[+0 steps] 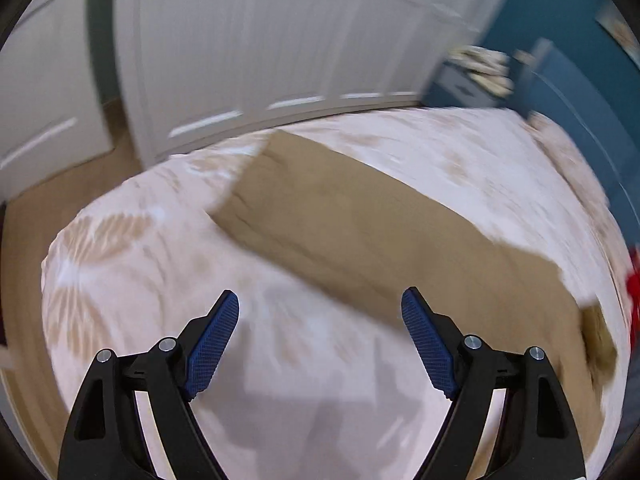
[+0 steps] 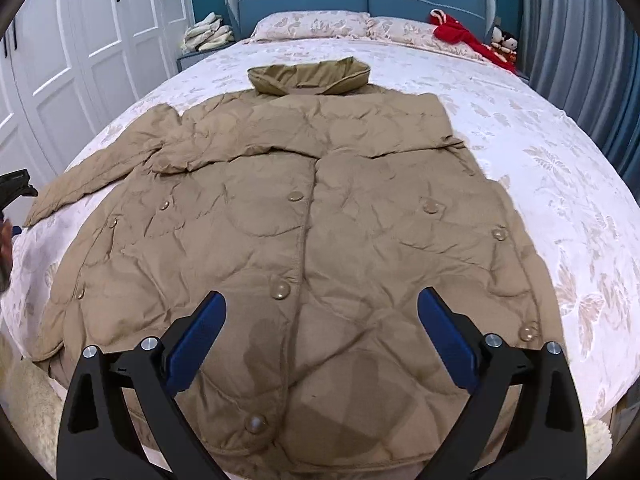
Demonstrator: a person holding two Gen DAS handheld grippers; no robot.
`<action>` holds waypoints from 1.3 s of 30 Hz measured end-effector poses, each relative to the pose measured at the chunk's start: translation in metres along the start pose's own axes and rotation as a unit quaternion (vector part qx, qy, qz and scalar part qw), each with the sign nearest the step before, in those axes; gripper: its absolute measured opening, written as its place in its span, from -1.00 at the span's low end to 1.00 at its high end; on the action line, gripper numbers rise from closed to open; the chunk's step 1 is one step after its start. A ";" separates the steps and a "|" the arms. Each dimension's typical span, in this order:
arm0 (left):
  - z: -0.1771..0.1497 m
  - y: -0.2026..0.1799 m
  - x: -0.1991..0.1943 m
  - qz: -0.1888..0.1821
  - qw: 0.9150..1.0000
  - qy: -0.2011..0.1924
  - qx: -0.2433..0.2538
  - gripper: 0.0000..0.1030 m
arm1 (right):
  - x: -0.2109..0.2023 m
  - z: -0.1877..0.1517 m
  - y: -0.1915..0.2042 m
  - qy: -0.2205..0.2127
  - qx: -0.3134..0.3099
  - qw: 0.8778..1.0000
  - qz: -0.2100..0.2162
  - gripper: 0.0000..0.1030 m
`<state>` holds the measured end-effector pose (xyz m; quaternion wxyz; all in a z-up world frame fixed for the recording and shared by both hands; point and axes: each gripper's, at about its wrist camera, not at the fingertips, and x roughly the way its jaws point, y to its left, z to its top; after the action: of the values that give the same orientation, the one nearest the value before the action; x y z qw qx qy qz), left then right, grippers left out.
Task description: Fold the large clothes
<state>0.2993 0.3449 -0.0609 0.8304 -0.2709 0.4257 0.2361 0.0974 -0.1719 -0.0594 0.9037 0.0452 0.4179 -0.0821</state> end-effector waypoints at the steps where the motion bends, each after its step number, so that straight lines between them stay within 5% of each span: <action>1: 0.008 0.006 0.010 0.010 1.000 0.007 -0.010 0.49 | 0.002 0.001 0.002 0.003 -0.002 1.000 0.000 0.83; 4: 0.025 0.020 0.033 0.007 0.999 0.024 -0.036 0.24 | 0.010 0.002 0.011 0.009 -0.009 1.000 0.004 0.83; 6: 0.029 0.020 0.038 -0.001 0.999 0.025 -0.042 -0.18 | 0.015 0.002 0.016 0.013 -0.013 1.000 0.007 0.83; 8: 0.034 0.011 0.034 -0.015 0.999 0.019 -0.024 -0.95 | 0.019 0.001 0.020 0.018 -0.014 1.000 0.011 0.83; 14: 0.039 -0.072 -0.049 -0.092 0.991 -0.060 0.080 -0.98 | 0.020 0.007 0.013 0.011 -0.014 1.000 0.010 0.83; 19: -0.006 -0.202 -0.149 -0.200 0.949 -0.105 0.221 -0.98 | 0.012 0.017 -0.022 -0.004 0.007 1.000 -0.009 0.83; 24: -0.098 -0.321 -0.191 -0.277 0.900 -0.075 0.328 -0.95 | 0.002 0.022 -0.072 -0.014 0.032 0.999 -0.041 0.83; 26: -0.154 -0.362 -0.187 -0.289 0.887 -0.041 0.359 -0.60 | -0.002 0.021 -0.096 -0.015 0.048 0.997 -0.052 0.83; 28: -0.201 -0.381 -0.180 -0.300 0.878 -0.010 0.372 0.30 | -0.003 0.019 -0.113 -0.014 0.060 0.996 -0.060 0.83; 29: -0.222 -0.382 -0.176 -0.299 0.878 -0.005 0.375 0.45 | -0.003 0.018 -0.124 -0.013 0.069 0.996 -0.063 0.83; 32: -0.277 -0.374 -0.170 -0.301 0.868 0.020 0.393 0.44 | 0.000 0.017 -0.143 -0.011 0.087 0.994 -0.063 0.83; 35: -0.285 -0.347 -0.155 -0.302 0.880 0.057 0.362 0.44 | 0.004 0.023 -0.149 -0.012 0.095 0.994 -0.052 0.83; 39: -0.234 -0.290 -0.122 -0.262 0.919 0.059 0.288 0.44 | 0.021 0.051 -0.142 -0.024 0.104 0.994 0.003 0.83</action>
<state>0.2798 -0.0423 -0.0017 0.8781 -0.1356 0.4373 -0.1386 0.1225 -0.3211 -0.0438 0.9040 0.1379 0.3852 -0.1238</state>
